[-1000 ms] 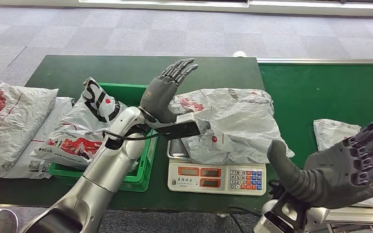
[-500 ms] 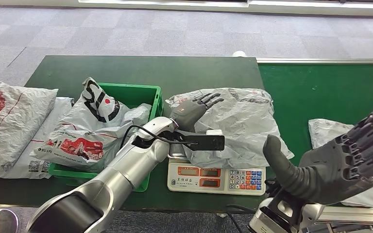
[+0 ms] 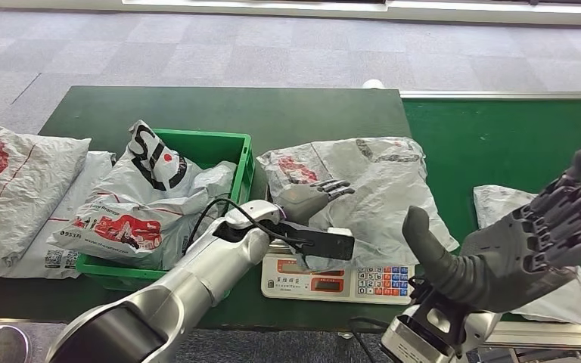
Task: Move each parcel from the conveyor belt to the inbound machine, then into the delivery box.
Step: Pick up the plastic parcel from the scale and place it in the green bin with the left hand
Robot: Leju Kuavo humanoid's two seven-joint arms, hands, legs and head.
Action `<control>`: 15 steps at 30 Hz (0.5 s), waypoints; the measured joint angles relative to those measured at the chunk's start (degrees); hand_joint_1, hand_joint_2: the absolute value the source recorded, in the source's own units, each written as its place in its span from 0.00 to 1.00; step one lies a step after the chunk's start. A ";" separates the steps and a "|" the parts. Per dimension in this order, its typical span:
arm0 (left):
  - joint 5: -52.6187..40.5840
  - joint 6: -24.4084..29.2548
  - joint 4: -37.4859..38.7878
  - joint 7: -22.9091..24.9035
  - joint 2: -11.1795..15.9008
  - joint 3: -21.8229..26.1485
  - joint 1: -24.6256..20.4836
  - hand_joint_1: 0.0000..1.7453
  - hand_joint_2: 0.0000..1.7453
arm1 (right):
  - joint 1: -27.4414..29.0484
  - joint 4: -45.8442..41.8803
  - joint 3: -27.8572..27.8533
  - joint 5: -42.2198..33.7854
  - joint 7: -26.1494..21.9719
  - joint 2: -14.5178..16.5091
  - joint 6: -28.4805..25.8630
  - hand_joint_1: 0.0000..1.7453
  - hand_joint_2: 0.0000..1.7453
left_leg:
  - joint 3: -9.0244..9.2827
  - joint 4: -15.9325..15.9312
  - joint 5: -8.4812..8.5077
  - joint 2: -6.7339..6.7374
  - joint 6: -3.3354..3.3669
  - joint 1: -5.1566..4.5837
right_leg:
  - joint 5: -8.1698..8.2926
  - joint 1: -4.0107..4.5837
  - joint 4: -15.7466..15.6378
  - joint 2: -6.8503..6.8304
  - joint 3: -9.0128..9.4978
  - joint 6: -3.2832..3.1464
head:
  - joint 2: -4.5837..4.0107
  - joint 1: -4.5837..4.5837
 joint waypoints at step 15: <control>-5.63 -3.74 2.76 2.17 -0.61 -9.18 1.32 0.95 1.00 | -0.01 0.26 -0.07 -0.20 0.00 0.00 0.00 0.00 1.00 | 0.27 0.00 0.00 -0.01 0.01 0.00 | -0.01 0.00 0.00 -0.02 0.31 0.02 | 0.00 -0.02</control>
